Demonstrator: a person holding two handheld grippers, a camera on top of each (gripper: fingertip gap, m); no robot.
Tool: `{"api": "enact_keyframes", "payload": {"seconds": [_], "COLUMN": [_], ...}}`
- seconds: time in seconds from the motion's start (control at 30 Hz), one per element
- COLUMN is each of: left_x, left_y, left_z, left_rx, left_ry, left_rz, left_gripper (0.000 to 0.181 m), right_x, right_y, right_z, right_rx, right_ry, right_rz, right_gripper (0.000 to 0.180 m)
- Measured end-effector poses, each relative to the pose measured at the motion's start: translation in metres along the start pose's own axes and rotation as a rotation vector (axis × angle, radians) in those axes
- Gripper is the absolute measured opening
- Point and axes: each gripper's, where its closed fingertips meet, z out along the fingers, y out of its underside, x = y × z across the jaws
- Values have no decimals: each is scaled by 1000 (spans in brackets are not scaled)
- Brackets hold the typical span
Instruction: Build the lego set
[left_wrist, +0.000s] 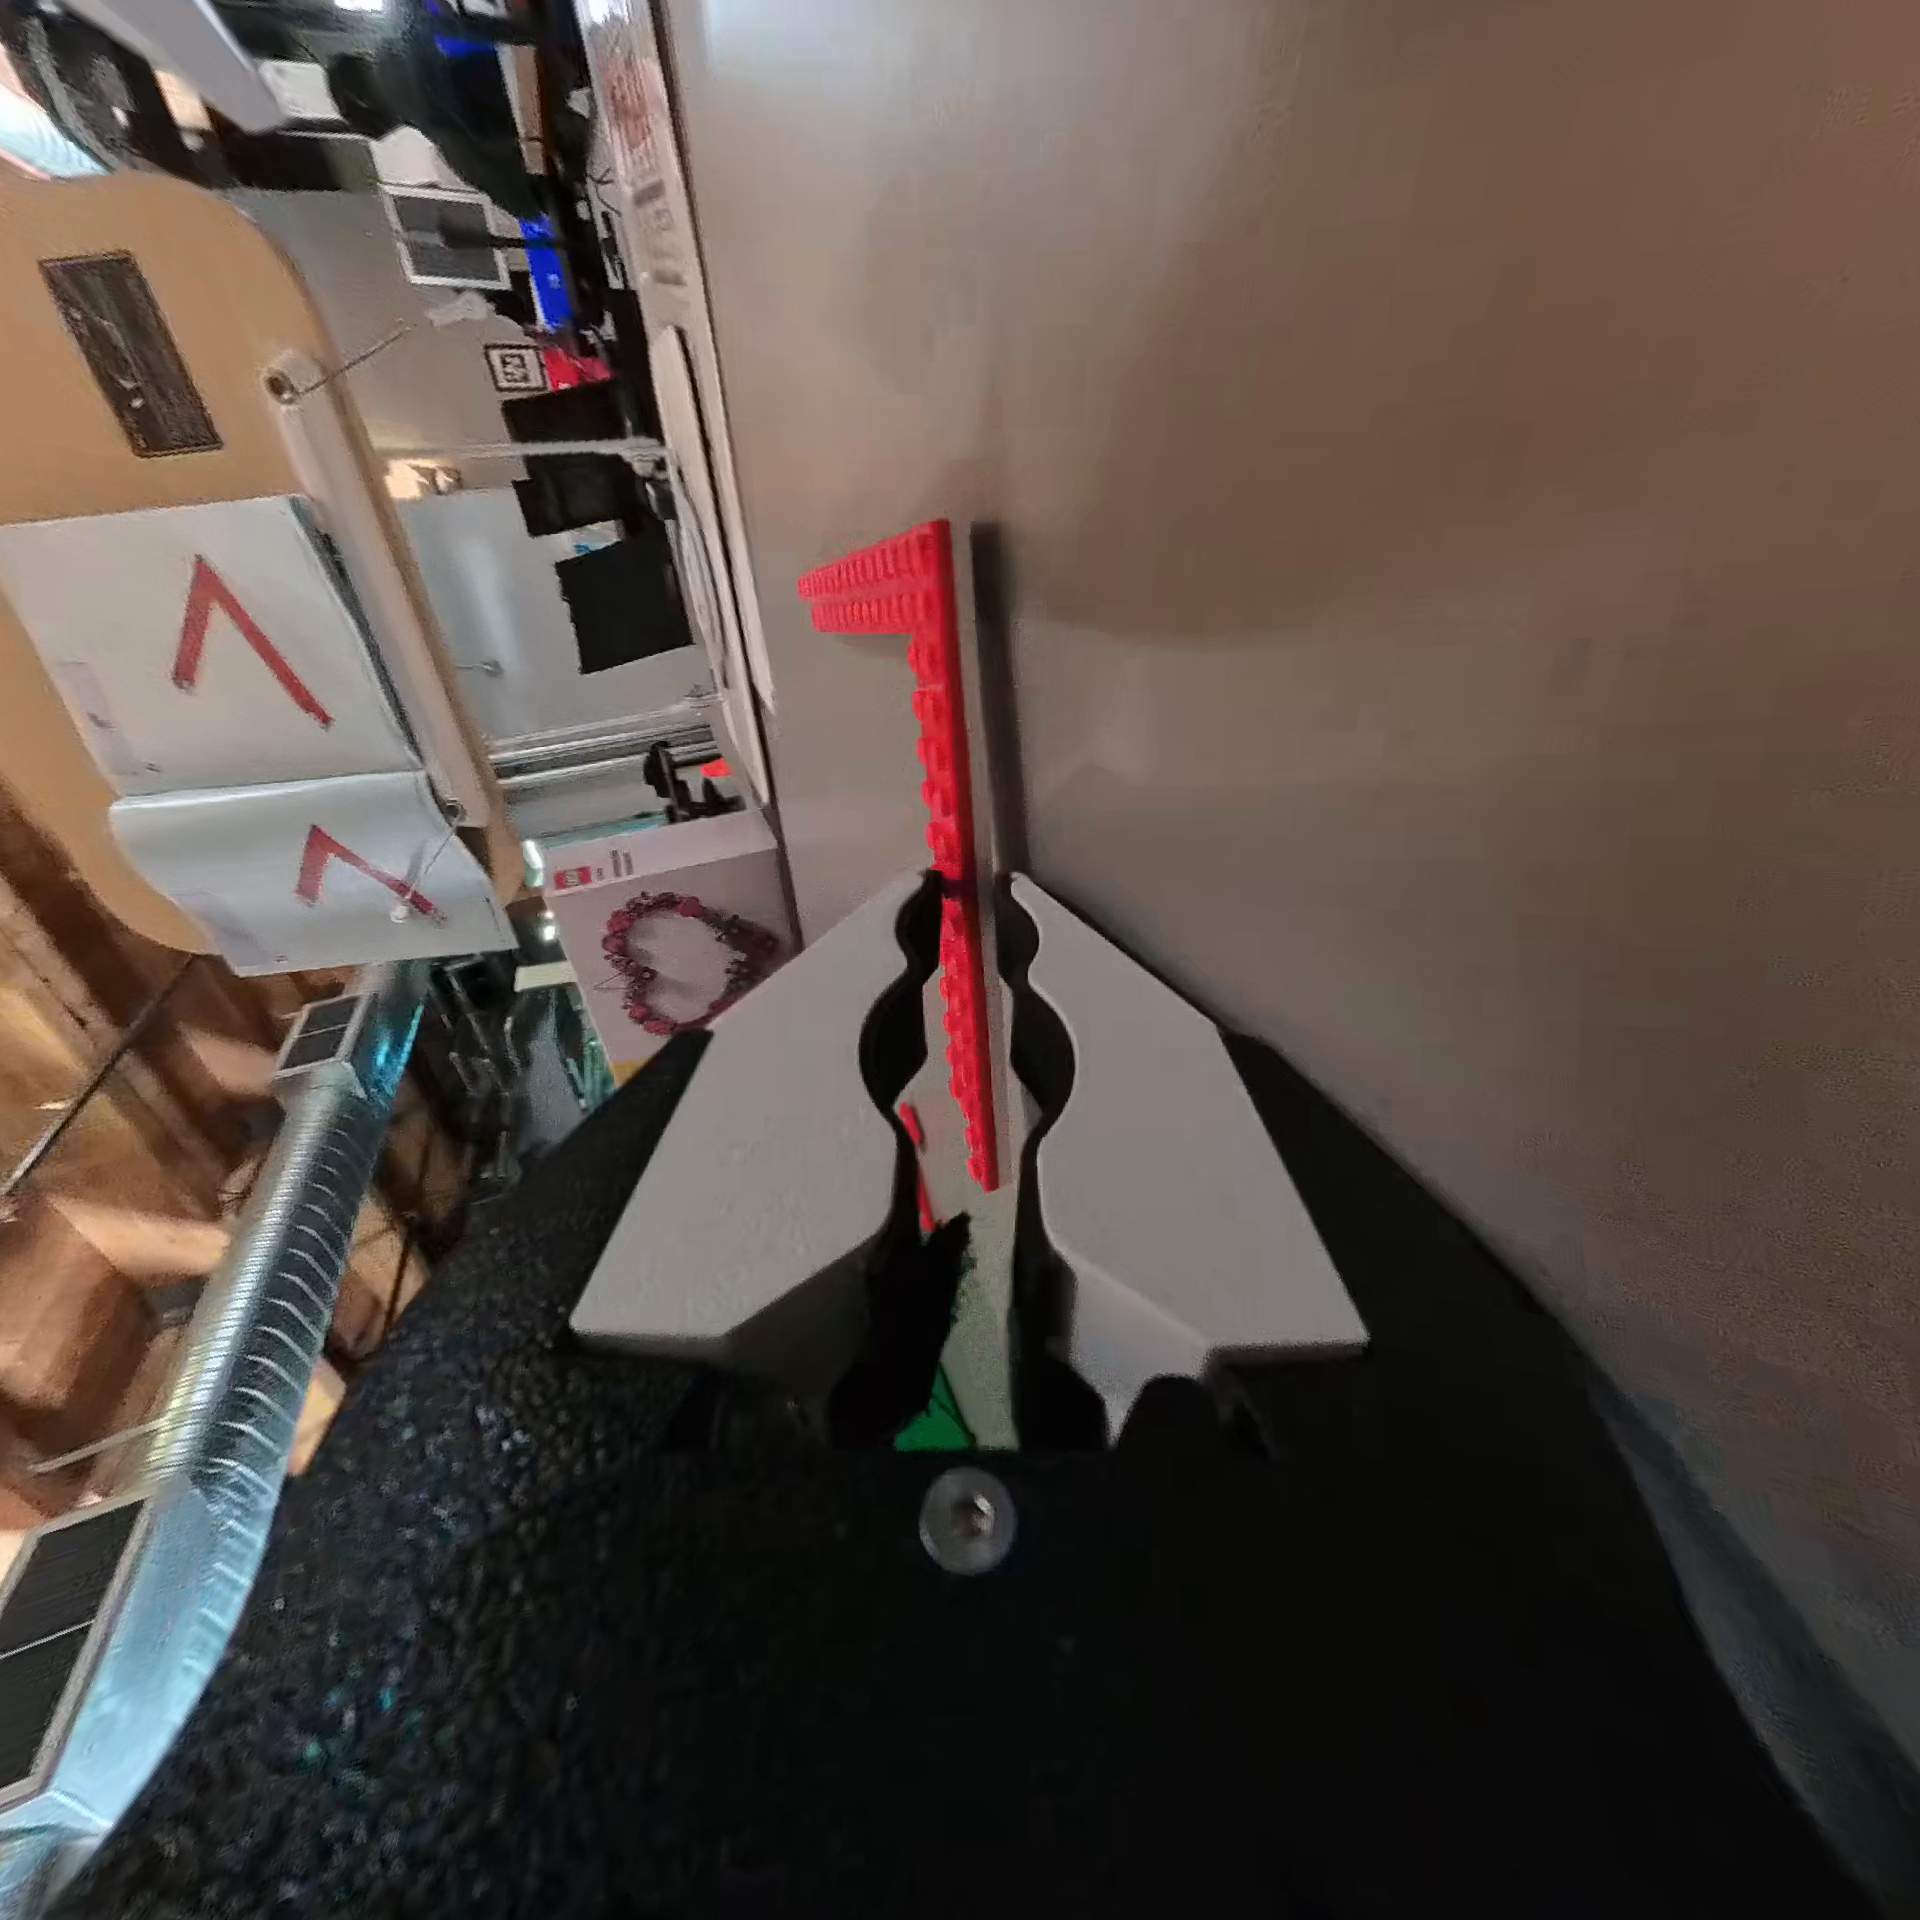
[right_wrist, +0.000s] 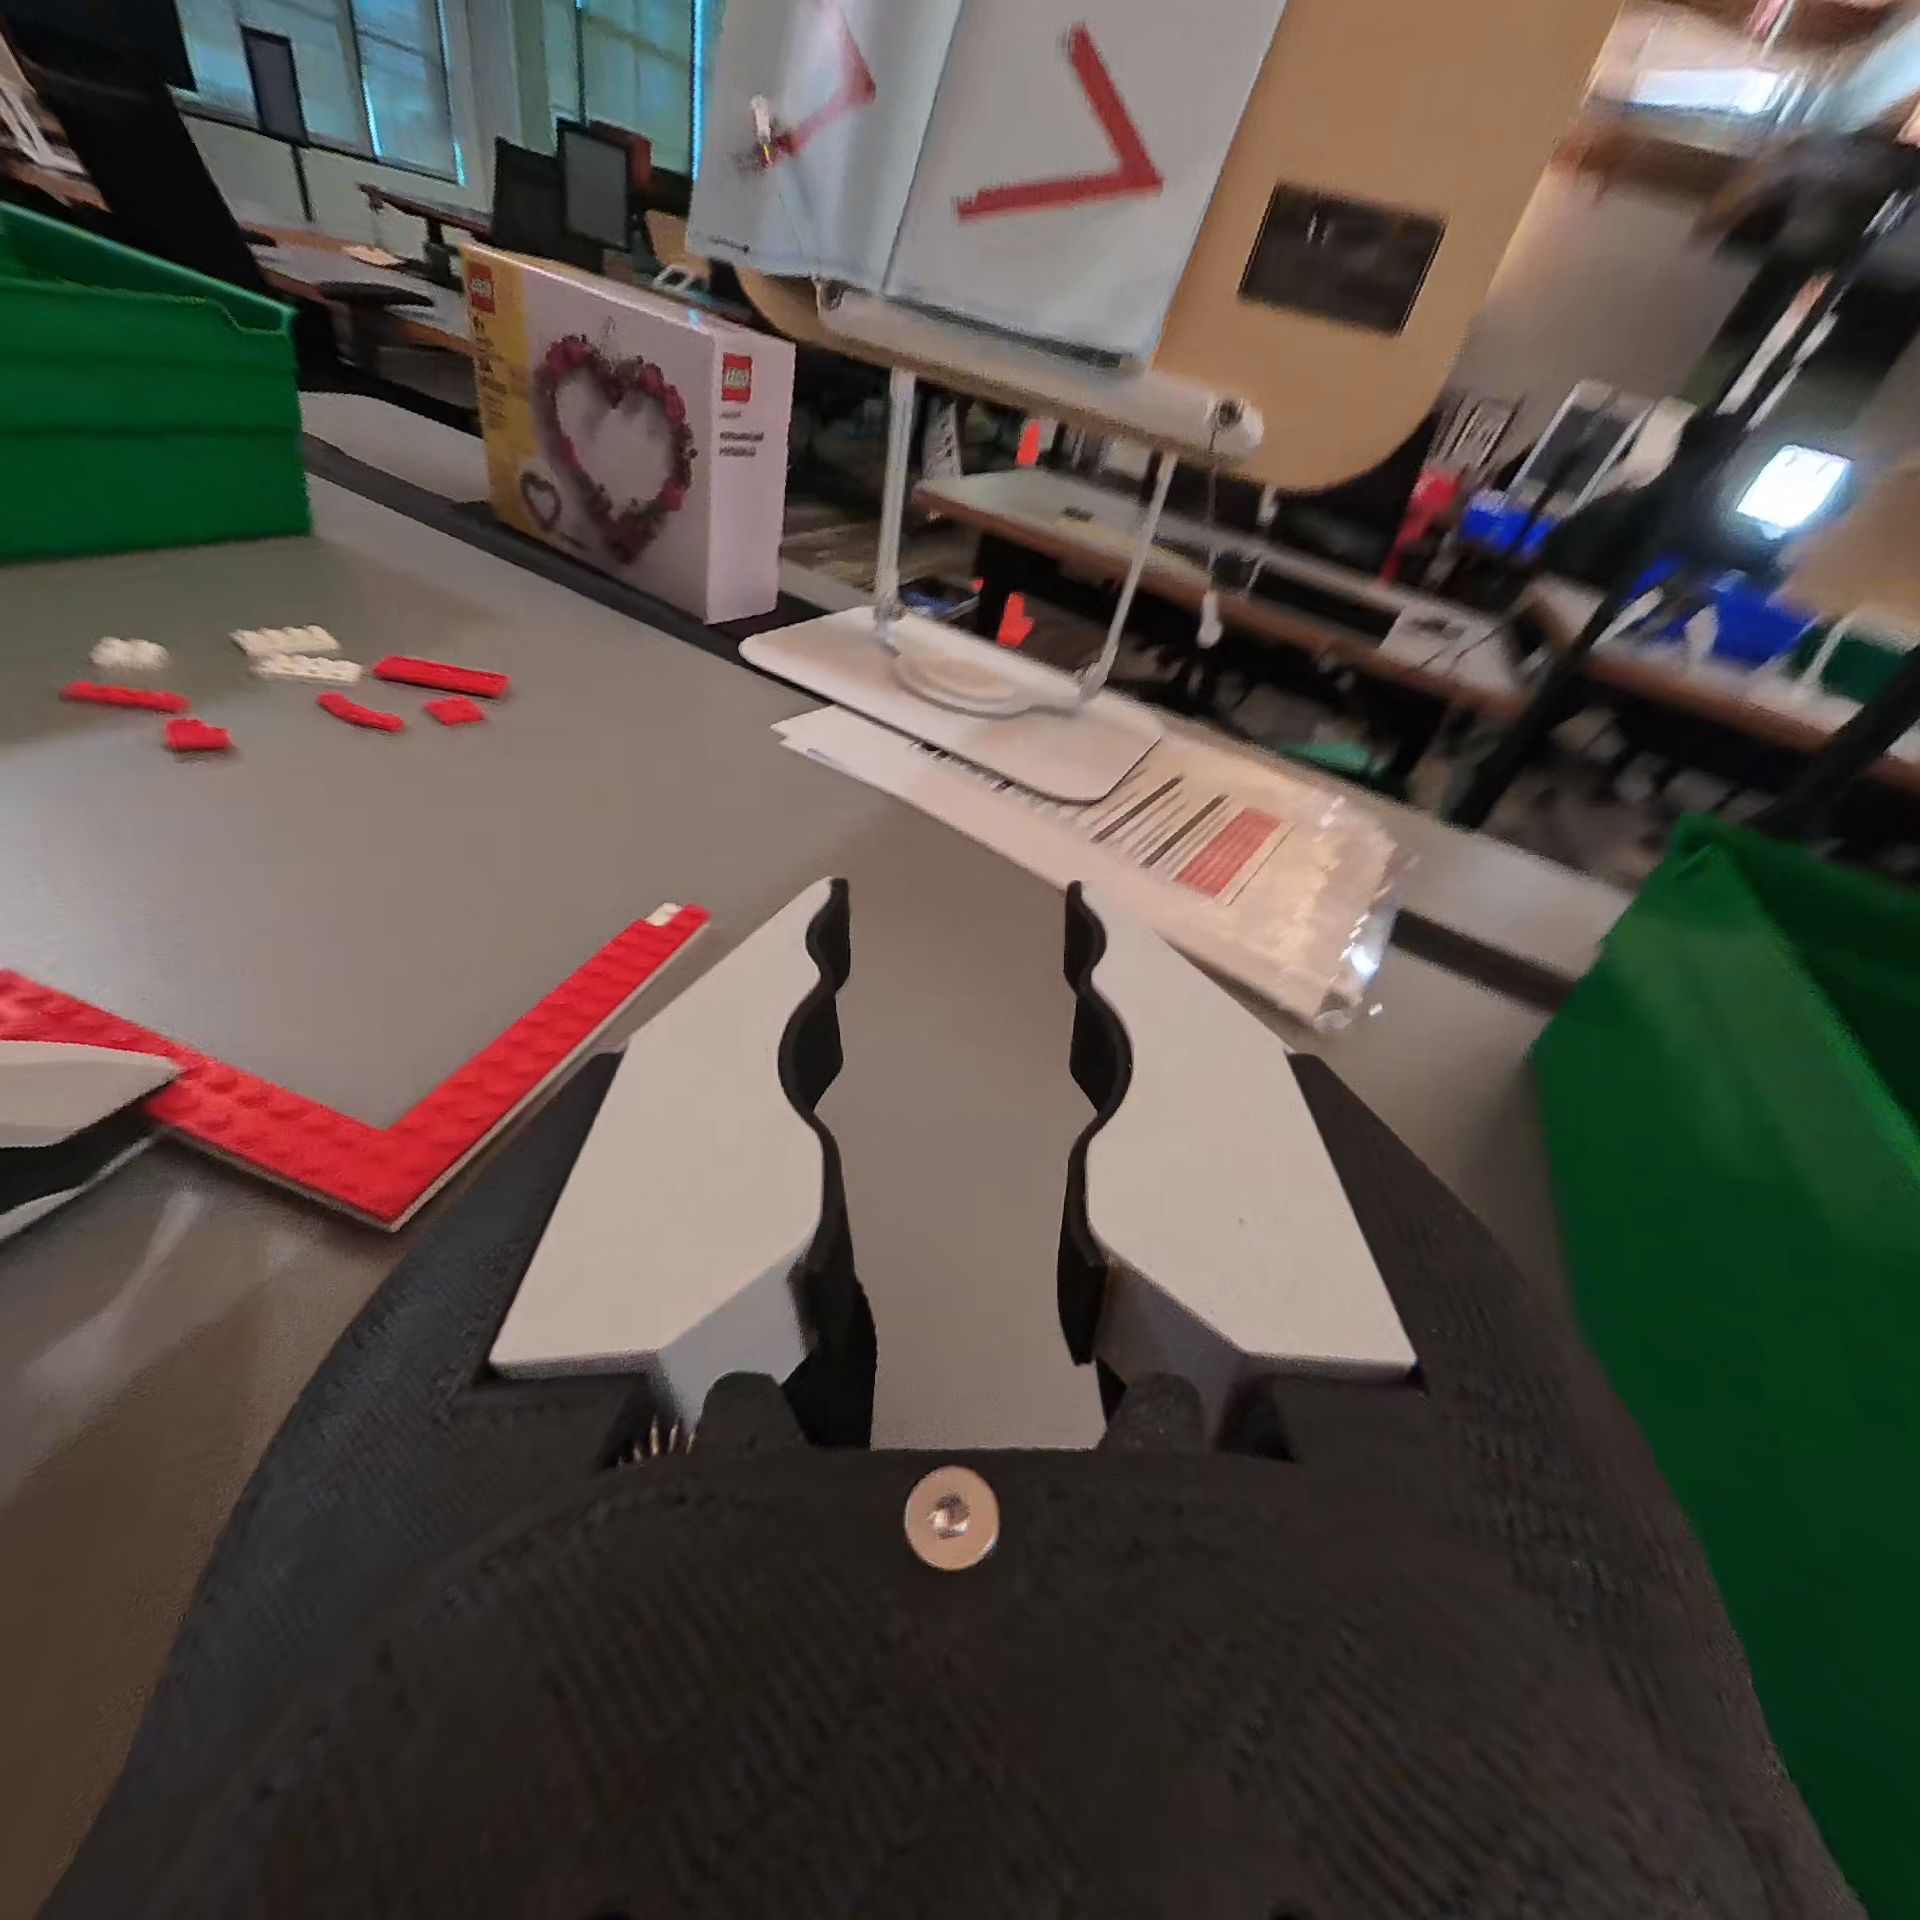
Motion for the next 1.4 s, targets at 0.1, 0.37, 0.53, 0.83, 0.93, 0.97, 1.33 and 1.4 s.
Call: {"api": "enact_keyframes", "payload": {"seconds": [0.1, 0.37, 0.53, 0.83, 0.93, 0.97, 1.33, 1.4], "left_x": [2, 1, -41, -172, -166, -164, -171, -172], "left_y": [-12, -26, -23, 58, 73, 75, 107, 122], "left_z": [-5, -13, -25, 8, 29, 32, 52, 58], "left_rx": [3, 72, 251, 800, 811, 821, 884, 848], "left_ry": [27, 208, 295, -209, -277, -308, -349, -377], "left_rz": [-21, -280, -581, -1173, -1248, -1246, -1398, -1434], "left_gripper": [9, 24, 45, 41, 39, 36, 24, 24], "right_x": [3, 10, 10, 3, 2, 0, -86, -95], "right_y": [-8, -5, -7, -14, -20, -24, -144, -159], "right_z": [-6, -13, -14, -15, -15, -12, 170, 213], "right_rx": [74, 144, 164, 197, 209, 214, 272, 247], "right_ry": [62, 127, 134, 156, 161, 158, -76, -78], "right_rz": [-144, -300, -300, -381, -374, -381, -555, -574], "right_gripper": [38, 37, 37, 37, 37, 33, 15, 21]}}
